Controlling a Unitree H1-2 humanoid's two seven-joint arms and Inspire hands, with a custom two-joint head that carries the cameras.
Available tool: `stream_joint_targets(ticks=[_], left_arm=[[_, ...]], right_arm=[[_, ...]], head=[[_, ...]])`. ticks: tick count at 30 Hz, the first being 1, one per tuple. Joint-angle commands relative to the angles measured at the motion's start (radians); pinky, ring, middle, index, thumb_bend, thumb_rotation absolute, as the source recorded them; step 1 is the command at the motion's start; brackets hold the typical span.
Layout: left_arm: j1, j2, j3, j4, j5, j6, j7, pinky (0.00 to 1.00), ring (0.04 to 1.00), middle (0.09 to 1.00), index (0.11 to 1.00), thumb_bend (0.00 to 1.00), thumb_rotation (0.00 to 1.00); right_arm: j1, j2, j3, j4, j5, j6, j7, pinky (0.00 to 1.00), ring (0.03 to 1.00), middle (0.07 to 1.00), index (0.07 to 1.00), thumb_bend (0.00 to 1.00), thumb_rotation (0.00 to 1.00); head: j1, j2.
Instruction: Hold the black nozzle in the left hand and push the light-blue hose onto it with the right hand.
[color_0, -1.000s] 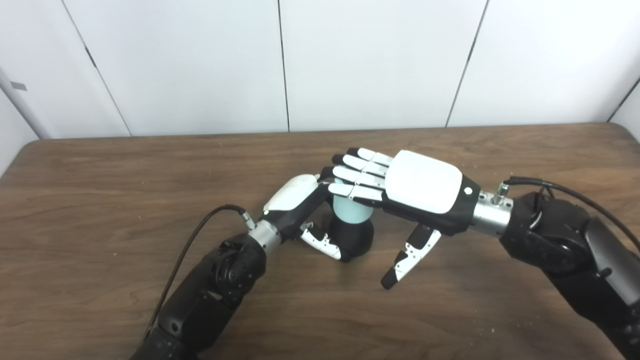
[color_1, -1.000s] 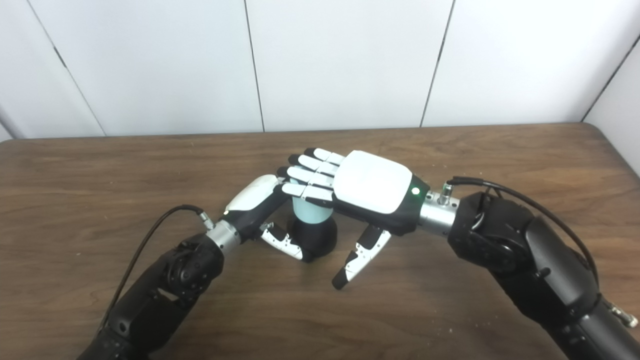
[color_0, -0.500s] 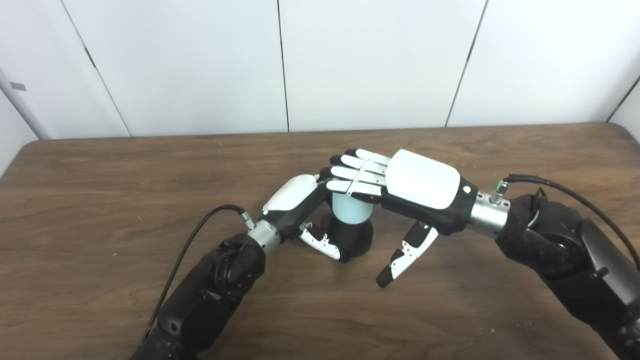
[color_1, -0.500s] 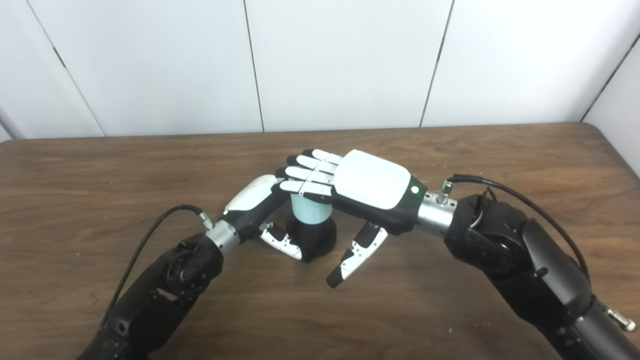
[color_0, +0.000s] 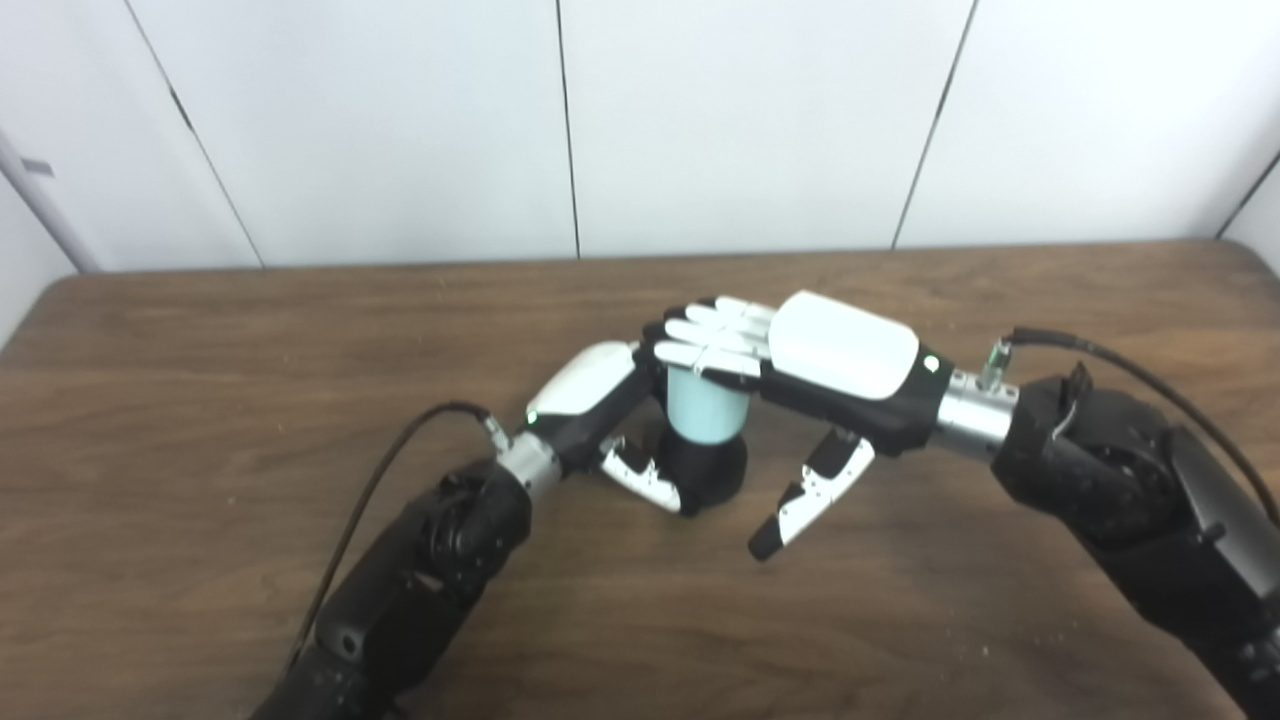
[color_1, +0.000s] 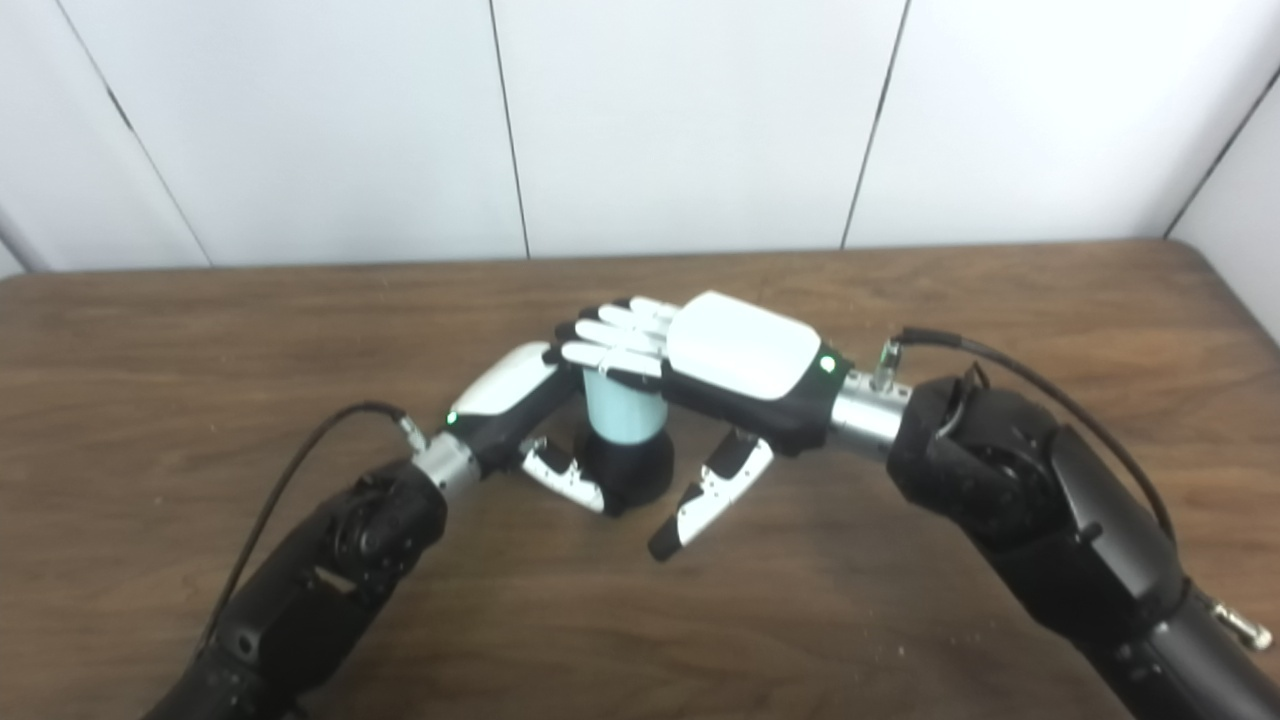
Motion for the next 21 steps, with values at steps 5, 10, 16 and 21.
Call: stream_joint_targets(ticks=[5, 10, 16, 21], left_arm=[[0.023, 0.025, -0.012, 0.044, 0.032, 0.033, -0.047, 1.0, 0.596, 0.466, 0.5, 0.52, 0.0], [0.02, 0.024, -0.015, 0.051, 0.037, 0.032, -0.046, 1.0, 0.595, 0.468, 0.499, 0.52, 0.0], [0.021, 0.021, -0.018, 0.053, 0.043, 0.033, -0.04, 1.0, 0.596, 0.469, 0.498, 0.52, 0.0], [0.028, 0.019, -0.022, 0.048, 0.048, 0.035, -0.036, 1.0, 0.597, 0.47, 0.497, 0.52, 0.0]], right_arm=[[0.029, -0.008, 0.022, 0.02, -0.002, -0.088, 0.023, 0.92, 0.981, 0.987, 0.953, 0.66, 0.61], [0.022, 0.025, -0.025, 0.017, 0.02, -0.075, -0.028, 0.88, 0.944, 0.993, 0.96, 0.64, 0.56], [0.094, 0.156, -0.13, -0.103, -0.062, 0.194, -0.067, 0.7, 0.878, 1.0, 1.0, 0.64, 0.22], [0.105, 0.201, -0.197, -0.108, -0.103, 0.204, -0.133, 0.64, 0.857, 1.0, 0.983, 0.66, 0.16]], head=[[0.001, 0.0], [-0.002, -0.012], [0.001, -0.023], [0.009, -0.041]])
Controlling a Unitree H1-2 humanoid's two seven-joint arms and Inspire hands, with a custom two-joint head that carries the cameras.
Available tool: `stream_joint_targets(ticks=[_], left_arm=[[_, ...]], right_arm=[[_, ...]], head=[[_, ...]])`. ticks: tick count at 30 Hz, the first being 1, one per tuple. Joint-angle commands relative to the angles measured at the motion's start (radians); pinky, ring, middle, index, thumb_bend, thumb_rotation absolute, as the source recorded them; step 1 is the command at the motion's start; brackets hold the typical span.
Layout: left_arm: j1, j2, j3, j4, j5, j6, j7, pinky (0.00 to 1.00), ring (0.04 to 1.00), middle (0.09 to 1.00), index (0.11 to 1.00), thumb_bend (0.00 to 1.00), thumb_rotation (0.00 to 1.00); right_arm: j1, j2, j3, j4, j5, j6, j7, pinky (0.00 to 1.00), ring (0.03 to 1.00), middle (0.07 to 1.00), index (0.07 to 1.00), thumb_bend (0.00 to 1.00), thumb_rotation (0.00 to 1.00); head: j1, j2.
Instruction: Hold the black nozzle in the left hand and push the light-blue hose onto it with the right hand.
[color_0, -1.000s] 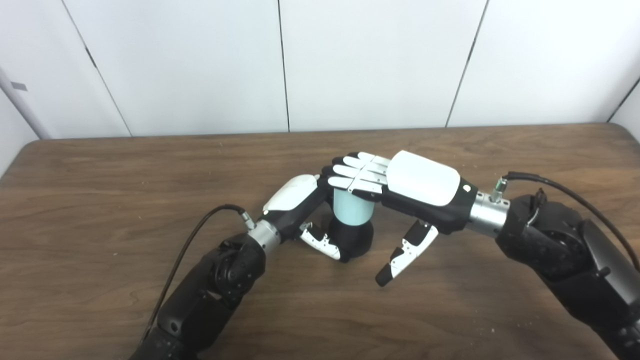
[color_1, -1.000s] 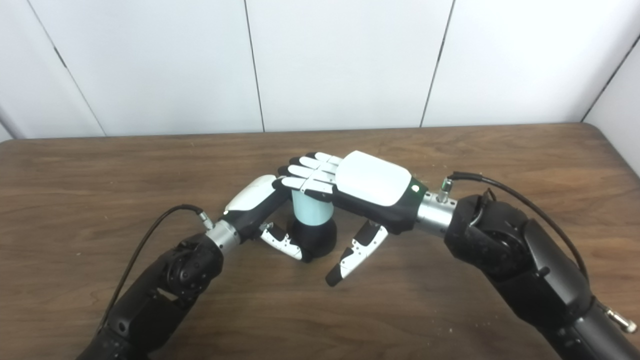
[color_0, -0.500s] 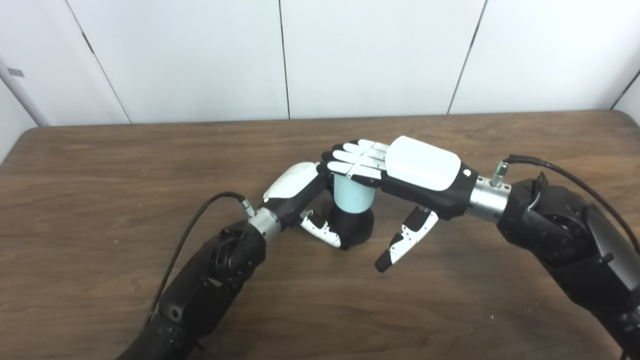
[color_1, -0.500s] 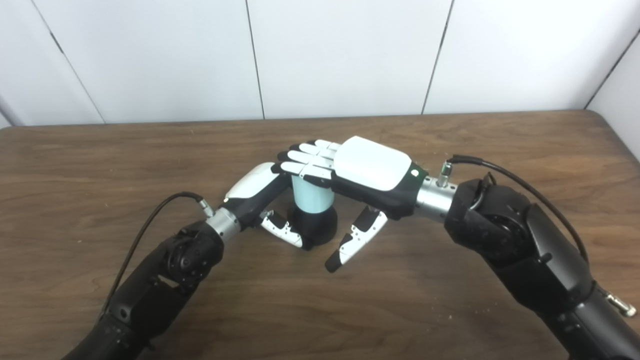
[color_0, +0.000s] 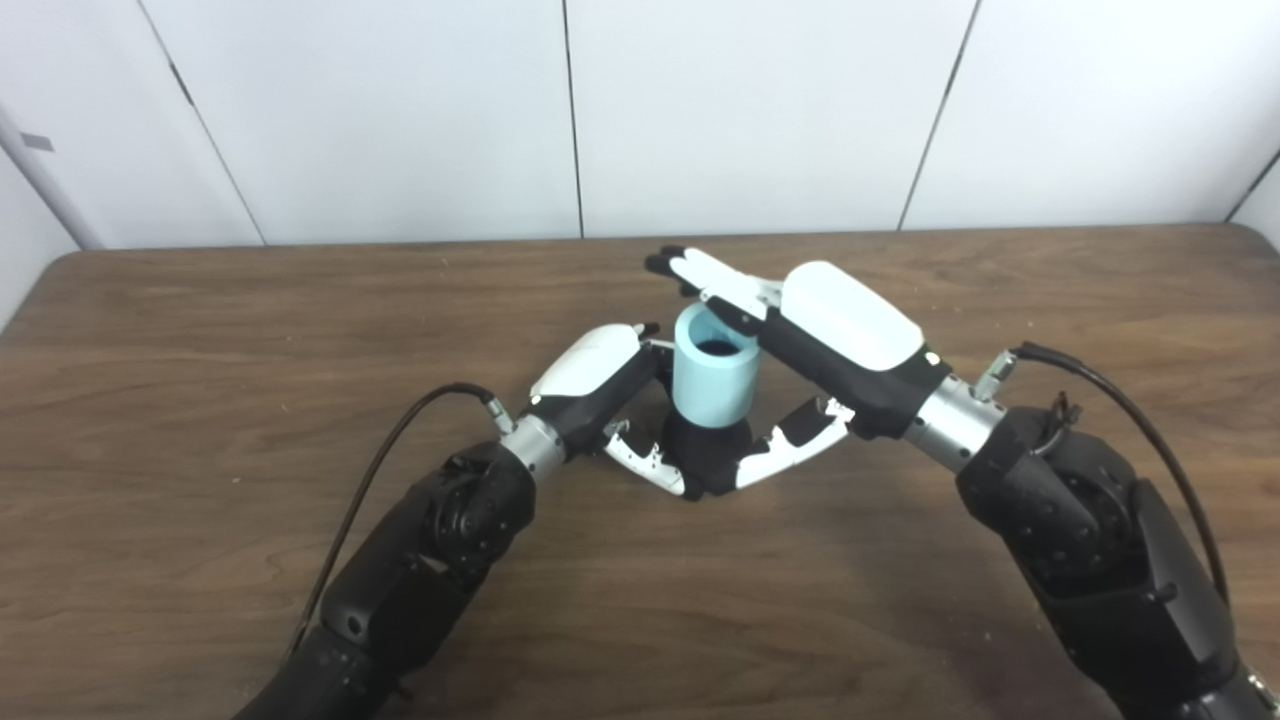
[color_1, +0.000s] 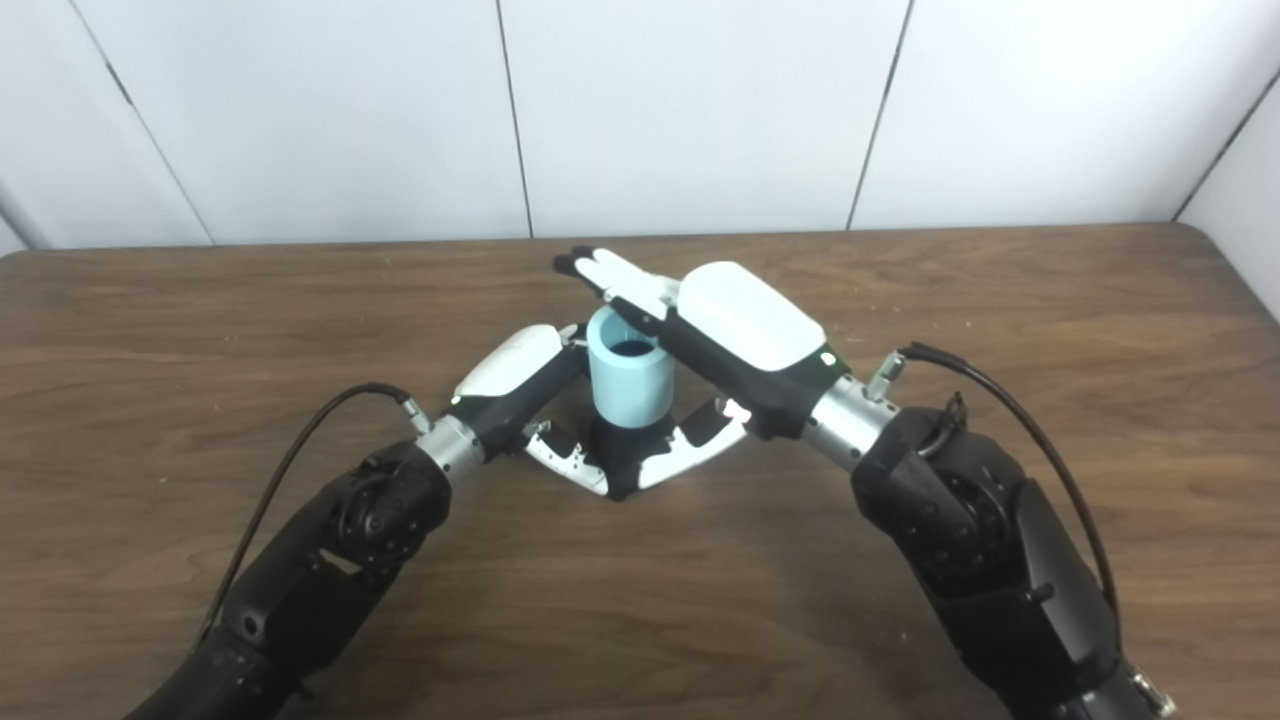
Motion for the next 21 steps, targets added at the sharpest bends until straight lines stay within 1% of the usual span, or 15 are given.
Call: stream_joint_targets(ticks=[1, 4, 7, 10, 11, 14, 16, 18, 19, 20, 21], left_arm=[[0.03, 0.023, -0.019, 0.044, 0.047, 0.038, -0.042, 1.0, 0.597, 0.472, 0.496, 0.52, 0.0], [0.032, 0.023, -0.022, 0.048, 0.049, 0.036, -0.039, 1.0, 0.598, 0.476, 0.494, 0.52, 0.0], [0.028, 0.022, -0.023, 0.048, 0.05, 0.039, -0.042, 1.0, 0.6, 0.473, 0.496, 0.52, 0.0], [0.025, 0.023, -0.024, 0.047, 0.047, 0.042, -0.048, 1.0, 0.599, 0.471, 0.497, 0.52, 0.0], [0.027, 0.024, -0.024, 0.044, 0.047, 0.043, -0.049, 1.0, 0.599, 0.471, 0.497, 0.52, 0.0], [0.031, 0.026, -0.022, 0.038, 0.044, 0.039, -0.047, 1.0, 0.601, 0.471, 0.497, 0.52, 0.0], [0.032, 0.026, -0.022, 0.04, 0.044, 0.035, -0.044, 1.0, 0.602, 0.47, 0.497, 0.52, 0.0], [0.033, 0.025, -0.022, 0.043, 0.044, 0.032, -0.042, 1.0, 0.602, 0.47, 0.497, 0.52, 0.0], [0.033, 0.025, -0.022, 0.044, 0.044, 0.032, -0.041, 1.0, 0.602, 0.47, 0.497, 0.52, 0.0], [0.032, 0.024, -0.023, 0.045, 0.046, 0.033, -0.041, 1.0, 0.602, 0.471, 0.497, 0.52, 0.0], [0.033, 0.023, -0.023, 0.044, 0.047, 0.034, -0.04, 1.0, 0.602, 0.474, 0.495, 0.52, 0.0]], right_arm=[[-0.023, 0.011, -0.041, -0.028, -0.002, 0.006, -0.049, 0.62, 0.84, 1.0, 0.98, 0.67, 0.15], [-0.016, 0.033, -0.058, -0.025, -0.002, 0.021, -0.062, 0.58, 0.799, 1.0, 0.979, 0.69, 0.13], [-0.001, 0.051, -0.062, -0.031, 0.001, 0.053, -0.055, 0.56, 0.782, 1.0, 0.98, 0.73, 0.09], [0.005, 0.049, -0.077, -0.04, 0.049, 0.096, -0.024, 0.56, 0.781, 1.0, 0.987, 0.74, 0.09], [0.003, 0.042, -0.083, -0.04, 0.082, 0.113, -0.006, 0.56, 0.782, 1.0, 0.989, 0.74, 0.09], [-0.004, 0.022, -0.091, -0.04, 0.149, 0.13, 0.028, 0.59, 0.792, 1.0, 0.993, 0.69, 0.28], [-0.007, 0.013, -0.1, -0.038, 0.191, 0.132, 0.035, 0.59, 0.796, 1.0, 0.992, 0.67, 0.34], [-0.009, 0.009, -0.107, -0.036, 0.22, 0.137, 0.036, 0.6, 0.798, 1.0, 0.992, 0.64, 0.37], [-0.01, 0.008, -0.108, -0.036, 0.228, 0.14, 0.035, 0.6, 0.798, 0.998, 0.992, 0.63, 0.36], [-0.003, 0.018, -0.12, -0.032, 0.236, 0.163, 0.023, 0.6, 0.798, 0.996, 0.992, 0.62, 0.36], [0.005, 0.027, -0.129, -0.028, 0.24, 0.185, 0.013, 0.59, 0.783, 0.948, 0.977, 0.58, 0.25]], head=[[0.001, 0.0], [0.002, -0.005], [0.002, -0.005], [0.002, -0.005], [-0.002, -0.008], [-0.003, -0.007], [-0.003, -0.008], [-0.004, -0.007], [-0.004, -0.007], [-0.002, -0.005], [0.001, -0.004]])
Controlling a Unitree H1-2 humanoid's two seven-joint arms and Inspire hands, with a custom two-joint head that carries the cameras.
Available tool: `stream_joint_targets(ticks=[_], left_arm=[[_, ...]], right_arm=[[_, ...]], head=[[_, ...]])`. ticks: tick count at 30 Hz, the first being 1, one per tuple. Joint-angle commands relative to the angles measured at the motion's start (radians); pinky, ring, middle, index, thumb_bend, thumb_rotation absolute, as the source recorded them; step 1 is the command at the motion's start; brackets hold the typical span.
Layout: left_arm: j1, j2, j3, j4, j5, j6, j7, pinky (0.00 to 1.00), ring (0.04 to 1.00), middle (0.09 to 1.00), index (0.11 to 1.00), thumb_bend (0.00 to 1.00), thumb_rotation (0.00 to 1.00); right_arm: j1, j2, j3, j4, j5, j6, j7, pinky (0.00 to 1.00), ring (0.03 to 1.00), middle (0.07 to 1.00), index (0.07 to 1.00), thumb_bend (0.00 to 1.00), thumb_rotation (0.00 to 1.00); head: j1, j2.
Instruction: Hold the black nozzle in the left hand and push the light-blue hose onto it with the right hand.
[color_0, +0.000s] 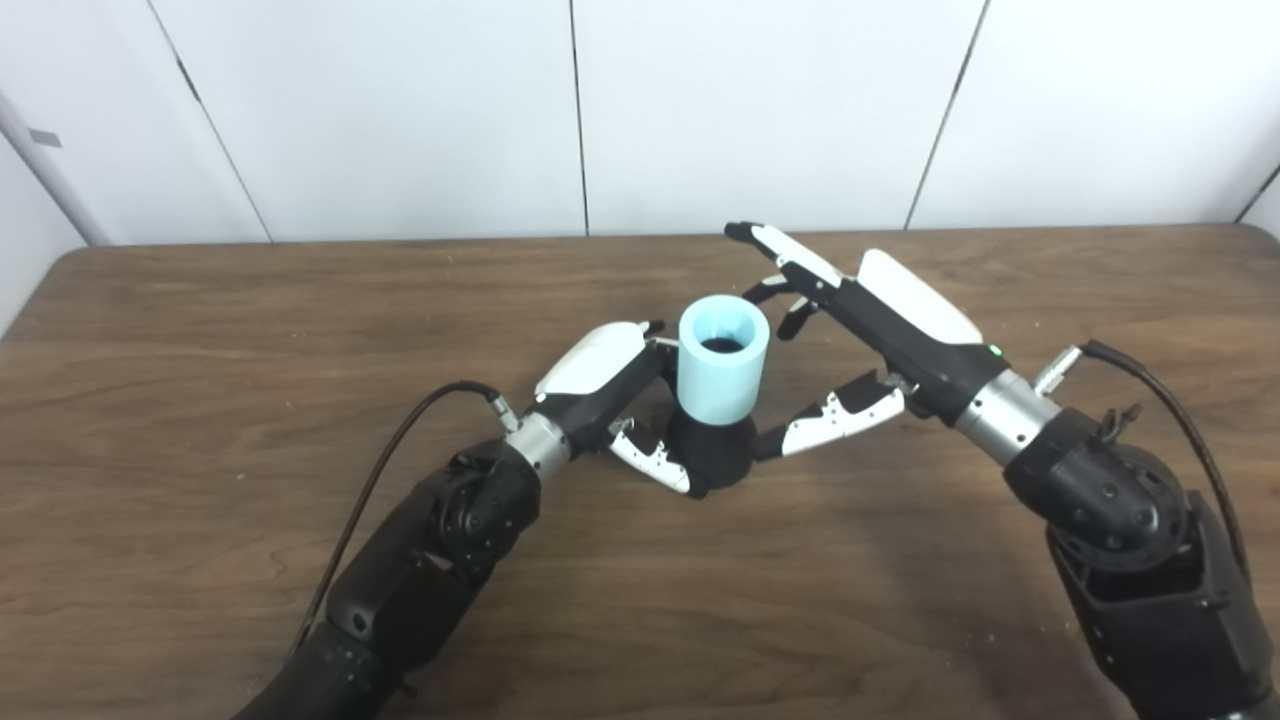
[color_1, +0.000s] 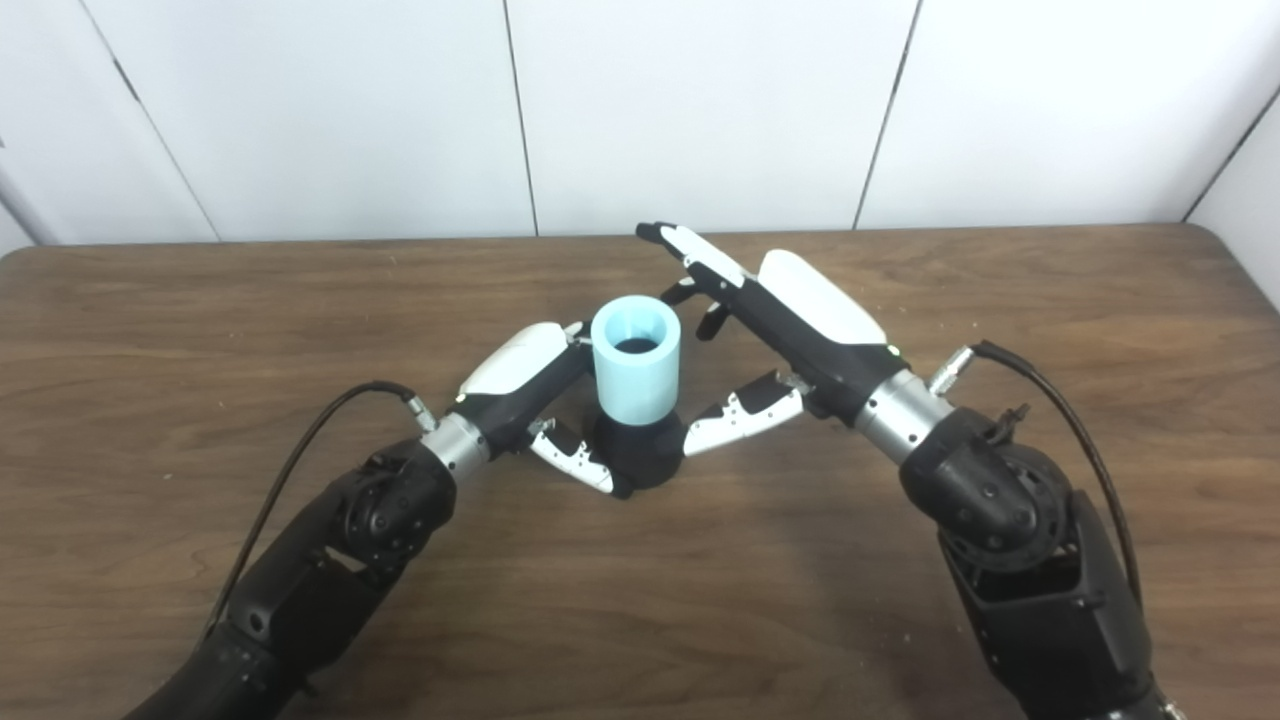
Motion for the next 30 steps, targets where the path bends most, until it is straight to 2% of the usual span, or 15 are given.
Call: stream_joint_targets(ticks=[1, 3, 4, 11, 15, 20, 22, 26, 27, 28, 30], left_arm=[[0.032, 0.023, -0.021, 0.044, 0.044, 0.035, -0.045, 1.0, 0.602, 0.475, 0.494, 0.52, 0.0], [0.033, 0.022, -0.02, 0.043, 0.043, 0.036, -0.045, 1.0, 0.602, 0.477, 0.492, 0.52, 0.0], [0.034, 0.022, -0.02, 0.042, 0.043, 0.037, -0.045, 1.0, 0.603, 0.477, 0.492, 0.52, 0.0], [0.039, 0.028, -0.015, 0.039, 0.039, 0.032, -0.043, 1.0, 0.603, 0.473, 0.496, 0.52, 0.0], [0.027, 0.031, -0.01, 0.036, 0.036, 0.029, -0.045, 1.0, 0.601, 0.474, 0.495, 0.52, 0.0], [0.024, 0.033, -0.003, 0.029, 0.033, 0.022, -0.04, 1.0, 0.59, 0.482, 0.489, 0.52, 0.0], [0.025, 0.033, 0.0, 0.031, 0.033, 0.016, -0.033, 1.0, 0.587, 0.483, 0.489, 0.52, 0.0], [0.033, 0.03, 0.014, 0.03, 0.026, 0.012, -0.024, 1.0, 0.609, 0.495, 0.493, 0.52, 0.0], [0.038, 0.027, 0.017, 0.027, 0.024, 0.01, -0.02, 1.0, 0.634, 0.581, 0.495, 0.52, 0.03], [0.042, 0.026, 0.02, 0.024, 0.023, 0.009, -0.018, 1.0, 0.667, 0.66, 0.608, 0.66, 0.07], [0.047, 0.022, 0.025, 0.018, 0.022, 0.007, -0.014, 1.0, 0.725, 0.754, 0.727, 0.79, 0.1]], right_arm=[[-0.018, 0.015, -0.033, -0.023, 0.015, 0.042, -0.038, 0.58, 0.77, 0.918, 0.965, 0.55, 0.17], [-0.007, 0.028, -0.042, -0.013, 0.005, 0.085, -0.052, 0.56, 0.744, 0.875, 0.933, 0.54, 0.07], [-0.005, 0.031, -0.044, -0.011, 0.002, 0.098, -0.055, 0.56, 0.738, 0.865, 0.922, 0.54, 0.05], [0.03, 0.079, -0.06, 0.027, -0.026, 0.215, -0.13, 0.53, 0.718, 0.831, 0.863, 0.59, 0.0], [0.045, 0.107, -0.077, 0.058, -0.003, 0.234, -0.168, 0.53, 0.718, 0.833, 0.861, 0.59, 0.0], [0.052, 0.137, -0.102, 0.085, 0.03, 0.229, -0.208, 0.54, 0.719, 0.837, 0.862, 0.6, 0.0], [0.067, 0.148, -0.105, 0.08, 0.039, 0.202, -0.23, 0.54, 0.713, 0.837, 0.865, 0.6, 0.0], [0.089, 0.121, -0.084, 0.106, 0.024, 0.074, -0.265, 0.54, 0.7, 0.833, 0.87, 0.61, 0.0], [0.093, 0.118, -0.083, 0.109, 0.034, 0.065, -0.259, 0.54, 0.701, 0.833, 0.894, 0.62, 0.0], [0.095, 0.117, -0.084, 0.11, 0.043, 0.062, -0.255, 0.55, 0.708, 0.836, 0.936, 0.63, 0.0], [0.1, 0.112, -0.08, 0.107, 0.055, 0.067, -0.243, 0.56, 0.718, 0.844, 0.983, 0.64, 0.0]], head=[[0.003, -0.001], [0.005, 0.0], [0.005, 0.0], [0.009, -0.012], [0.009, -0.012], [0.014, -0.013], [0.012, -0.013], [0.011, -0.011], [0.011, -0.01], [0.011, -0.009], [0.01, -0.007]])
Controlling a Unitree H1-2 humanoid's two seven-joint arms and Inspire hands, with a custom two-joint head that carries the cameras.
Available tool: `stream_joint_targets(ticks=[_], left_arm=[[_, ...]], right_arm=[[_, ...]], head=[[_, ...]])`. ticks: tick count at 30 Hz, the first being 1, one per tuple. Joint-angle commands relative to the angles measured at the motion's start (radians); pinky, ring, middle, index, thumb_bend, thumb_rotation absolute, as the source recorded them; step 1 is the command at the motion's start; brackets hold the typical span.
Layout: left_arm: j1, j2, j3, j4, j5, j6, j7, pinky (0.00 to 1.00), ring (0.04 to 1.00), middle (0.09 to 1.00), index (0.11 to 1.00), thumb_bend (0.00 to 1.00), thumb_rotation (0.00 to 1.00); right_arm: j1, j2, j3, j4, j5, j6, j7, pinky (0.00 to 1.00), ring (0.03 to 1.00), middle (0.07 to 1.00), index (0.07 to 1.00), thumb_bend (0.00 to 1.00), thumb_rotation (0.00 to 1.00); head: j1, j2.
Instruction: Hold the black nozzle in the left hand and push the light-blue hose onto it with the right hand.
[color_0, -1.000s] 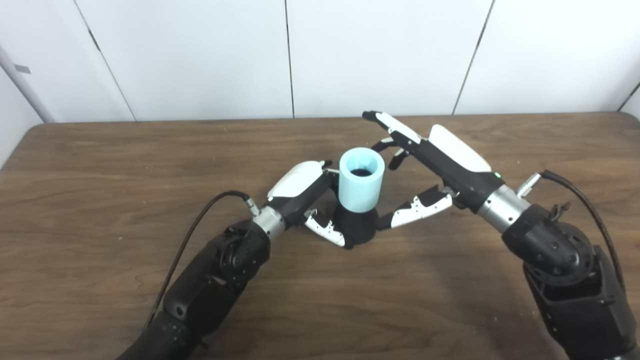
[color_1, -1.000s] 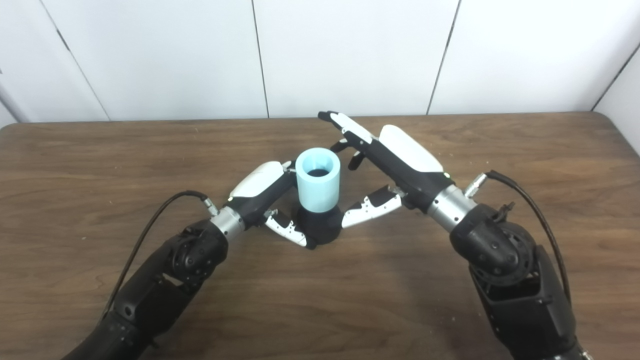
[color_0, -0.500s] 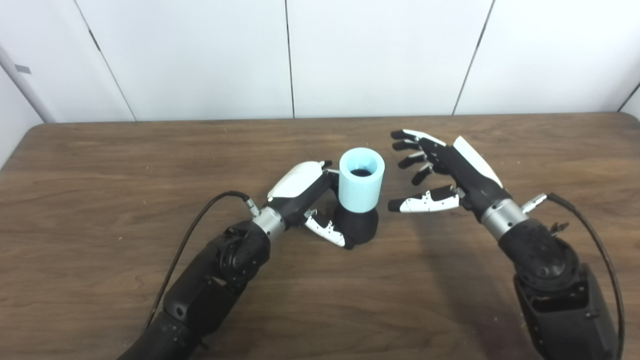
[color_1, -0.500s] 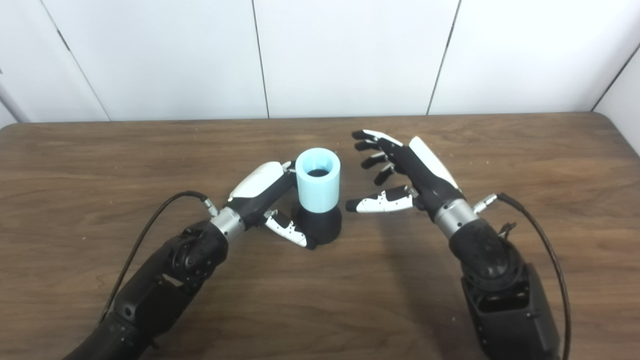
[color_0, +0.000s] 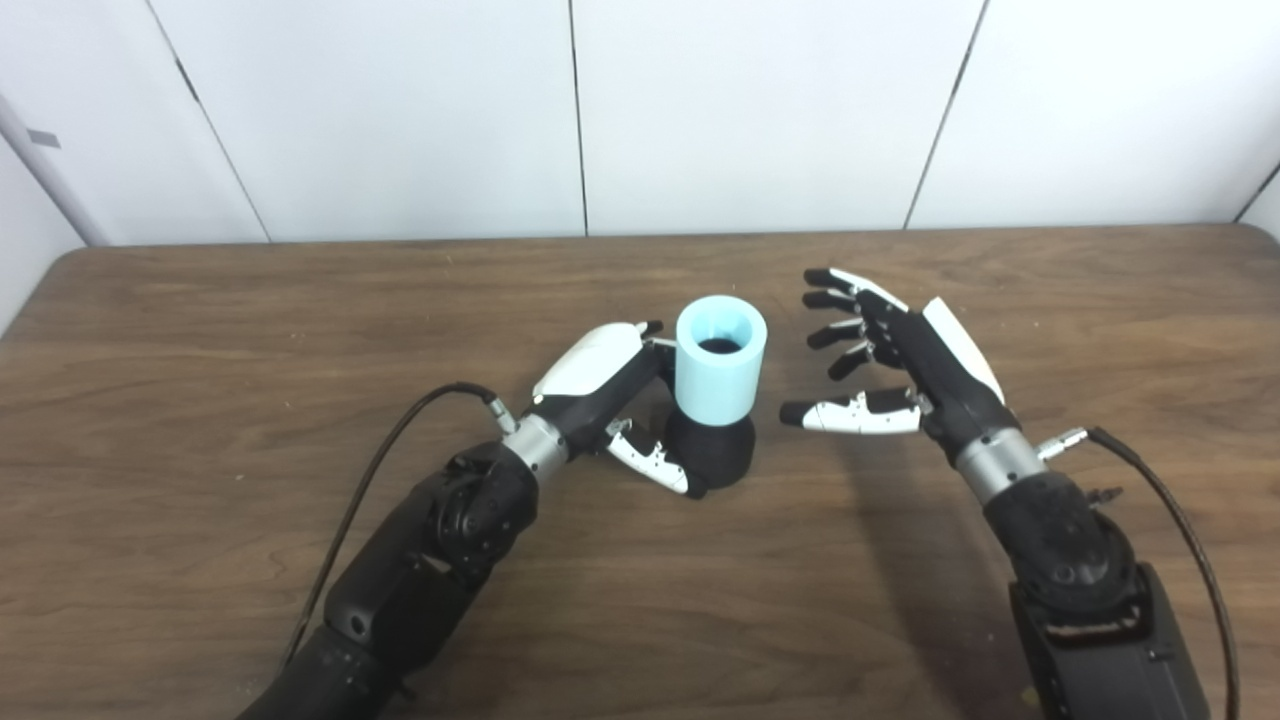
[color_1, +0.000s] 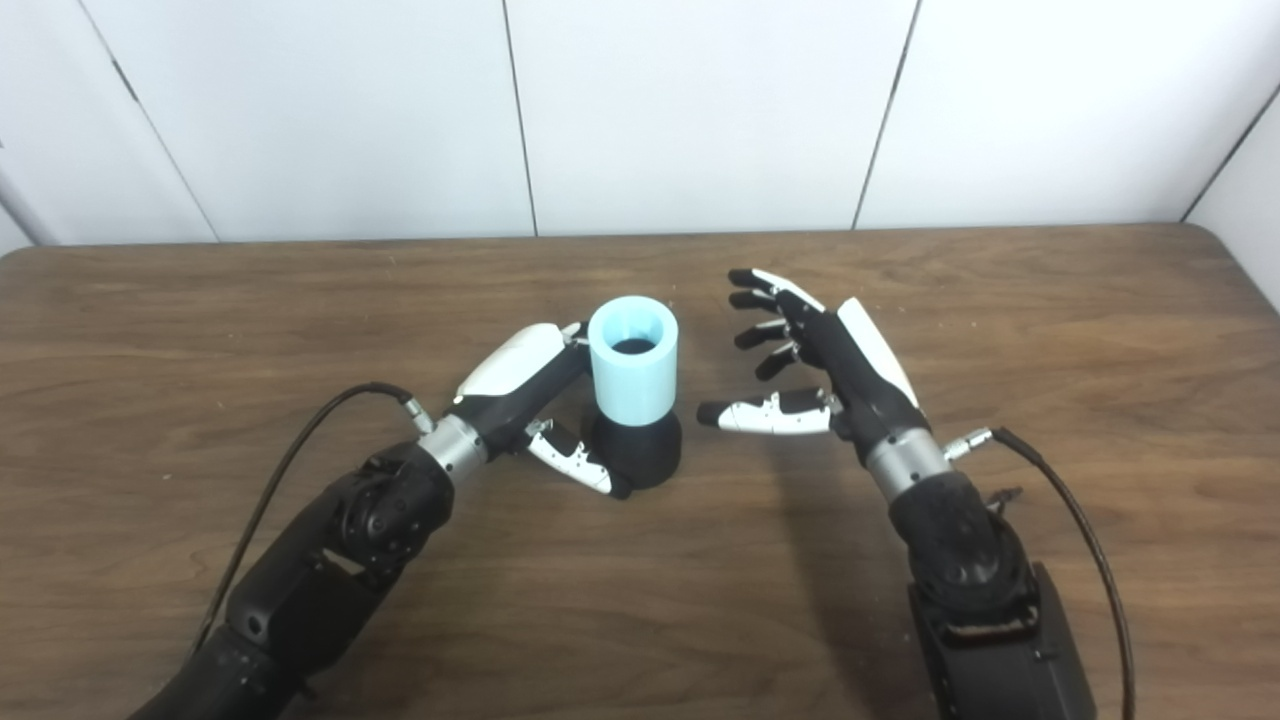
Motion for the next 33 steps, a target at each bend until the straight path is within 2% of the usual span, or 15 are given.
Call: stream_joint_targets(ticks=[1, 3, 6, 10, 19, 23, 30, 33], left_arm=[[0.024, 0.021, -0.001, 0.021, 0.024, 0.027, -0.029, 1.0, 0.761, 0.799, 0.77, 0.82, 0.11], [0.025, 0.02, 0.005, 0.014, 0.024, 0.028, -0.028, 1.0, 0.798, 0.847, 0.818, 0.85, 0.13], [0.028, 0.022, 0.014, 0.002, 0.02, 0.026, -0.028, 1.0, 0.811, 0.856, 0.841, 0.87, 0.14], [0.035, 0.026, 0.023, -0.013, 0.015, 0.006, -0.023, 0.95, 0.764, 0.775, 0.777, 0.86, 0.12], [0.057, 0.046, 0.045, -0.036, 0.004, 0.003, -0.042, 0.94, 0.772, 0.773, 0.774, 0.81, 0.1], [0.081, 0.064, 0.079, -0.052, -0.008, 0.005, -0.041, 0.92, 0.78, 0.785, 0.784, 0.74, 0.11], [0.098, 0.084, 0.147, -0.058, -0.01, 0.033, -0.027, 0.9, 0.789, 0.784, 0.773, 0.69, 0.11], [0.106, 0.07, 0.191, -0.078, -0.035, 0.062, -0.025, 0.8, 0.761, 0.771, 0.77, 0.69, 0.08]], right_arm=[[-0.027, -0.012, -0.001, -0.022, 0.021, -0.042, -0.004, 0.57, 0.722, 0.849, 0.991, 0.65, 0.0], [-0.027, -0.014, 0.002, -0.026, 0.025, -0.033, -0.003, 0.57, 0.725, 0.856, 0.999, 0.66, 0.0], [-0.032, -0.018, 0.002, -0.024, 0.045, -0.024, 0.008, 0.58, 0.728, 0.861, 1.0, 0.67, 0.0], [-0.043, -0.035, 0.006, -0.022, 0.079, -0.019, 0.038, 0.59, 0.738, 0.872, 1.0, 0.69, 0.0], [-0.041, -0.045, 0.007, 0.011, 0.115, -0.028, 0.049, 0.6, 0.75, 0.885, 1.0, 0.71, 0.03], [-0.034, -0.04, 0.0, 0.015, 0.125, -0.032, 0.04, 0.59, 0.747, 0.888, 0.987, 0.72, 0.05], [-0.038, -0.03, -0.015, 0.022, 0.158, -0.039, 0.029, 0.58, 0.746, 0.889, 0.977, 0.73, 0.06], [-0.04, -0.03, -0.024, 0.033, 0.164, -0.044, 0.02, 0.57, 0.746, 0.89, 0.975, 0.72, 0.05]], head=[[0.0, 0.001], [0.003, 0.001], [0.002, 0.003], [0.008, 0.008], [0.024, 0.005], [0.022, 0.003], [0.03, -0.001], [0.034, -0.008]])
